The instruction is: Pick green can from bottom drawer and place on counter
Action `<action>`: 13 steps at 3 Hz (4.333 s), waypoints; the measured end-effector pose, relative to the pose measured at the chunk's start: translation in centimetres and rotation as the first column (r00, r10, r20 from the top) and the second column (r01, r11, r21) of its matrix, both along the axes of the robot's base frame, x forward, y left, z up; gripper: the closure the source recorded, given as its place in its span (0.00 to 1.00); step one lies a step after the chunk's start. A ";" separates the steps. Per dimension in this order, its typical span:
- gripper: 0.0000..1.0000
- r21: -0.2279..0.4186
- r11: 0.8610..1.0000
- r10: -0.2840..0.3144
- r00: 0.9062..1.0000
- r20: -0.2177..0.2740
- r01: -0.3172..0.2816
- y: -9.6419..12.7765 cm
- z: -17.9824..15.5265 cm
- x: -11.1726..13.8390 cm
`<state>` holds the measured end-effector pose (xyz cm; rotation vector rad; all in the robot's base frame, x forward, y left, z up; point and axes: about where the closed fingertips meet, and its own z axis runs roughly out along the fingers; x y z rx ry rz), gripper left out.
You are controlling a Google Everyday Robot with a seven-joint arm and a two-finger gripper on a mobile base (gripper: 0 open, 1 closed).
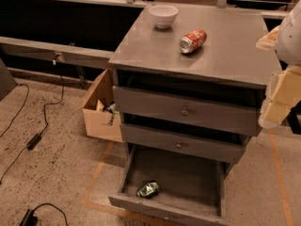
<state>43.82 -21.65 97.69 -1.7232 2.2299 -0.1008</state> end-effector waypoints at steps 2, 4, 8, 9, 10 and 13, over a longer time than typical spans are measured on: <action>0.00 0.011 0.999 0.044 0.999 0.020 -0.045 -0.1 -2.3 0.9; 0.00 -0.049 0.953 0.301 0.953 0.031 -0.300 -1.4 -16.8 4.0; 0.00 -0.211 0.688 0.706 0.708 -0.031 -0.695 1.7 -31.9 5.8; 0.00 -0.181 0.664 0.736 0.677 -0.015 -0.726 3.3 -36.6 5.3; 0.00 -0.151 0.633 0.767 0.642 -0.015 -0.760 5.5 -40.6 4.5; 0.00 -0.146 0.542 0.832 0.553 -0.048 -0.828 10.5 -53.7 5.0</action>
Offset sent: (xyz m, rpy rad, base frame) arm 0.0168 -0.0058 -0.0426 0.0133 -0.0359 0.0798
